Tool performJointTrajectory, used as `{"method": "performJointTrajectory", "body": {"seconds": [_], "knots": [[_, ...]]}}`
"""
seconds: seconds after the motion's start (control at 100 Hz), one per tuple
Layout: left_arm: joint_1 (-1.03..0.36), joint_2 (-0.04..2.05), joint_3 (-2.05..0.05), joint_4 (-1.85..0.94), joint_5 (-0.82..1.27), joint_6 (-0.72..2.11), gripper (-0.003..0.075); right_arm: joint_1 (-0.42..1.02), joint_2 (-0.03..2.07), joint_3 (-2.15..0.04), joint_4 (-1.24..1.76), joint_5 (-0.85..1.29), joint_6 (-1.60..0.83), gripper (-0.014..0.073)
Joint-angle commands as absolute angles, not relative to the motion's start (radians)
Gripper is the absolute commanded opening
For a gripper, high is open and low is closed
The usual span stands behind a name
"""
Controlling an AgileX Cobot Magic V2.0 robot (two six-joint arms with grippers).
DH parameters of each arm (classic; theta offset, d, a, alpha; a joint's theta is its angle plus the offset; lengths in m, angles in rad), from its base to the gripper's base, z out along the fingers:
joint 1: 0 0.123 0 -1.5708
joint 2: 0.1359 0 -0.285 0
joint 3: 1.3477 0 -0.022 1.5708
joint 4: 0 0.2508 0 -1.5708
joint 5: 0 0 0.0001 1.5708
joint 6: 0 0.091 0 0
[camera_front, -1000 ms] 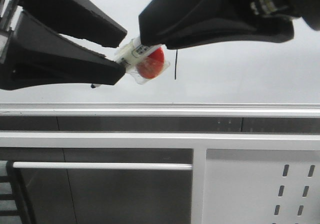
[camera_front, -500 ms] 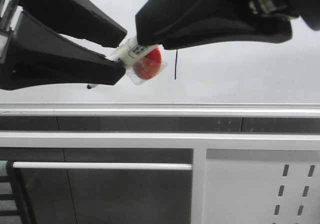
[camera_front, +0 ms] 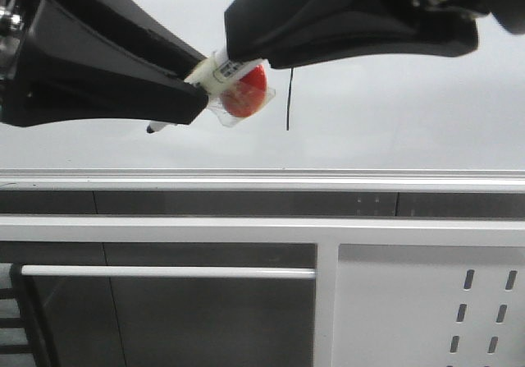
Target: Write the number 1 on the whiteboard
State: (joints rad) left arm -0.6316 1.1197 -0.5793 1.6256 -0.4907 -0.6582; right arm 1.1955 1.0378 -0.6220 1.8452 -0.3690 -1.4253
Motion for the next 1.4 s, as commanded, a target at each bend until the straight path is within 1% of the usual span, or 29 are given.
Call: {"method": "performJointTrajectory", "body": {"seconds": [0.0, 0.18, 0.25, 0.29, 0.34, 0.39, 0.41, 0.42, 0.46, 0.53, 0.58, 0.72, 0.86, 0.98, 1.13, 1.23, 1.3, 1.39], "knots": [[-0.639, 1.105, -0.613, 1.580, -0.495, -0.670, -0.0018, 1.198, 1.014, -0.661, 1.809, -0.330, -1.435, -0.0050], [-0.639, 1.105, -0.613, 1.580, -0.491, -0.670, -0.0018, 1.198, 1.014, -0.661, 1.791, -0.330, -1.435, -0.0049], [-0.639, 1.105, -0.613, 1.580, -0.491, -0.670, -0.0018, 1.198, 1.014, -0.661, 1.774, -0.318, -1.435, -0.0015], [-0.639, 1.105, -0.613, 1.580, -0.491, -0.670, -0.0018, 1.198, 1.014, -0.661, 1.772, -0.314, -1.435, 0.0039], [-0.639, 1.105, -0.613, 1.580, -0.489, -0.670, -0.0018, 1.198, 1.014, -0.661, 1.772, -0.314, -1.435, 0.0133], [-0.639, 1.105, -0.613, 1.580, -0.489, -0.670, -0.0018, 1.198, 1.014, -0.661, 1.772, -0.322, -1.435, 0.0263], [-0.639, 1.105, -0.613, 1.580, -0.489, -0.673, -0.0018, 1.198, 1.014, -0.661, 1.772, -0.327, -1.435, 0.0296], [-0.639, 1.105, -0.613, 1.580, -0.487, -0.681, -0.0018, 1.198, 1.014, -0.661, 1.772, -0.334, -1.435, 0.0329], [-0.639, 1.105, -0.613, 1.580, -0.482, -0.702, -0.0018, 1.198, 1.014, -0.661, 1.772, -0.365, -1.435, 0.0416], [-0.639, 1.105, -0.613, 1.580, -0.468, -0.742, -0.0018, 1.198, 1.014, -0.661, 1.772, -0.415, -1.435, 0.0515], [-0.639, 1.105, -0.613, 1.580, -0.459, -0.747, -0.0018, 1.198, 1.014, -0.661, 1.772, -0.444, -1.435, 0.0545], [-0.639, 1.105, -0.613, 1.553, -0.414, -0.780, -0.0018, 1.198, 0.985, -0.661, 1.772, -0.496, -1.435, 0.0546], [-0.639, 1.105, -0.613, 1.449, -0.373, -0.821, -0.0018, 1.198, 0.925, -0.661, 1.772, -0.519, -1.435, 0.0545], [-0.639, 1.105, -0.598, 1.156, -0.368, -0.811, -0.0018, 1.198, 0.873, -0.659, 1.778, -0.544, -1.473, 0.0545], [-0.639, 1.105, -0.561, 0.958, -0.361, -0.735, -0.0018, 1.198, 0.824, -0.653, 1.857, -0.593, -1.566, 0.0545], [-0.639, 1.105, -0.532, 0.832, -0.370, -0.680, -0.0018, 1.208, 0.798, -0.628, 1.857, -0.596, -1.568, 0.0545], [-0.639, 1.105, -0.504, 0.730, -0.422, -0.616, -0.0018, 1.217, 0.791, -0.607, 1.857, -0.598, -1.568, 0.0545], [-0.639, 1.105, -0.450, 0.541, -0.546, -0.482, -0.0018, 1.235, 0.784, -0.576, 1.857, -0.595, -1.566, 0.0545]]}}
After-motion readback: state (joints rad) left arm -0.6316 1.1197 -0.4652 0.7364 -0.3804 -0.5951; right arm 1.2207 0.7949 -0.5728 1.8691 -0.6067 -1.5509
